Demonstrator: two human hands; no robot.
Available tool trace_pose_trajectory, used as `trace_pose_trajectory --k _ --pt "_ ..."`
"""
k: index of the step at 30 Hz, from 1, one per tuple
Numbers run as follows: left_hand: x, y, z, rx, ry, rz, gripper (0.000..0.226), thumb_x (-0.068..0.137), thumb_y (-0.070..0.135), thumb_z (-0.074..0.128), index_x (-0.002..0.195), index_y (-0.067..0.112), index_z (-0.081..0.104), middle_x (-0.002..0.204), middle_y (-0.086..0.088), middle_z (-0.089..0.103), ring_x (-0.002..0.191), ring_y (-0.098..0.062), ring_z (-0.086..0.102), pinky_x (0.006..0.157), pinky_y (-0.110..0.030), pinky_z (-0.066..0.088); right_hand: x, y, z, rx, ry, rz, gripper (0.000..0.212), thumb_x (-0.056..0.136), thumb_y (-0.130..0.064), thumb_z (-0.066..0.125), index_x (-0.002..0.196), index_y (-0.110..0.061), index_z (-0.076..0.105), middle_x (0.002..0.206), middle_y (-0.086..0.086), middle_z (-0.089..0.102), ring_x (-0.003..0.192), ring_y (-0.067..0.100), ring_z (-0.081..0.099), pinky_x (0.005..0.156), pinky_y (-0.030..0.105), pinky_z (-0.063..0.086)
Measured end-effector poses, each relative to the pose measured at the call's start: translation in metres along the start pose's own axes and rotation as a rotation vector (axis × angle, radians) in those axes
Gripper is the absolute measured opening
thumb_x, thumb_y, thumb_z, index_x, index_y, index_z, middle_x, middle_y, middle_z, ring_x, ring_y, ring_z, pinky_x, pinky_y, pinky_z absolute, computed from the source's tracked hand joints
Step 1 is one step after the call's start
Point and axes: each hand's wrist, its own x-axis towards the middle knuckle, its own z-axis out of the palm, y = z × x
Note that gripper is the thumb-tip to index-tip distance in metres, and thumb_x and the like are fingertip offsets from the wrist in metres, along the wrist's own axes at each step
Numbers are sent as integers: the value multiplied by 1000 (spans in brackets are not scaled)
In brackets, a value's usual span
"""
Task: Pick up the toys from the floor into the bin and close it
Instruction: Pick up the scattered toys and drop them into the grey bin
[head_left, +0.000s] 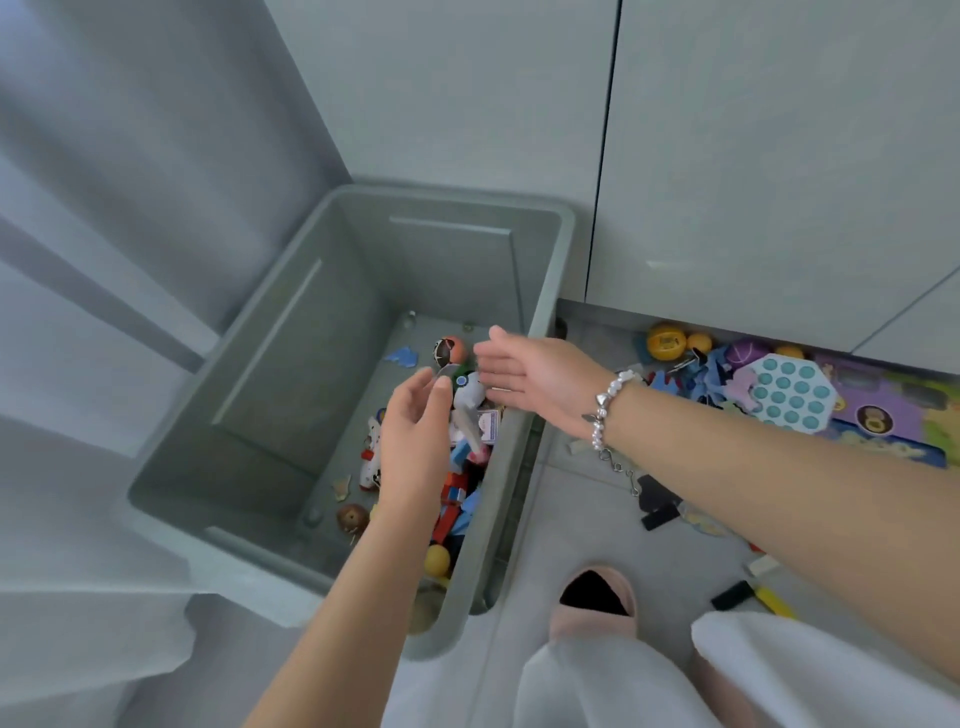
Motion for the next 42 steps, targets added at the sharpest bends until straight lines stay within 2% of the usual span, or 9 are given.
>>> trace_pose_trajectory --k 2,6,10,16,21,24,28,35,42 --pt "0 2 11 -29 -9 36 28 96 28 49 124 24 54 107 23 55 94 9 51 73 -8 39 -2 1 -8 7 50 -41 41 99 -28 39 129 -3 49 133 13 53 121 23 52 99 33 46" --pt "-5 9 43 -72 -35 111 16 95 24 51 107 27 61 109 14 62 102 3 56 79 -10 42 -12 2 -40 37 240 -129 29 99 -24 39 108 -7 60 114 18 63 100 28 63 82 34 53" --pt "-12 16 95 29 -170 198 14 95 22 50 106 26 59 100 18 61 92 10 54 69 1 39 -17 12 -95 -64 454 -151 30 99 -25 38 108 -9 60 100 9 65 77 16 60 70 27 52" --pt "-2 -13 175 226 -314 169 15 97 22 46 108 23 57 98 13 57 89 2 52 66 -5 37 -9 61 -173 -82 626 -37 32 98 -29 37 108 -10 60 89 -1 63 76 15 59 70 32 51" --pt "18 -62 215 396 -356 75 23 98 26 45 116 15 54 101 6 56 89 -6 52 61 -9 36 2 110 -208 -187 643 56 30 98 -32 35 100 -12 58 92 -1 61 78 16 59 82 39 51" --pt "35 -98 232 555 -420 49 27 96 30 47 118 14 53 110 0 58 97 -14 57 71 -20 44 12 143 -222 -288 670 122 38 95 -34 37 105 -5 59 98 10 65 88 27 62 86 46 50" --pt "52 -138 252 788 -530 63 35 93 36 53 121 15 52 124 -8 50 107 -24 53 93 -38 47 9 184 -234 -456 736 142 29 96 -28 41 108 -9 59 97 6 61 89 22 57 71 27 39" --pt "23 -204 252 865 -703 72 56 81 37 71 130 20 48 128 -6 37 122 -24 42 102 -34 39 -12 238 -232 -609 676 183 24 94 -23 49 112 -14 61 101 7 68 88 19 62 70 22 42" --pt "28 -222 242 891 -770 241 72 67 27 83 129 23 47 124 -2 33 118 -21 37 98 -29 38 -11 258 -236 -650 600 201 32 91 -24 55 123 -19 58 101 8 67 90 20 61 75 19 40"
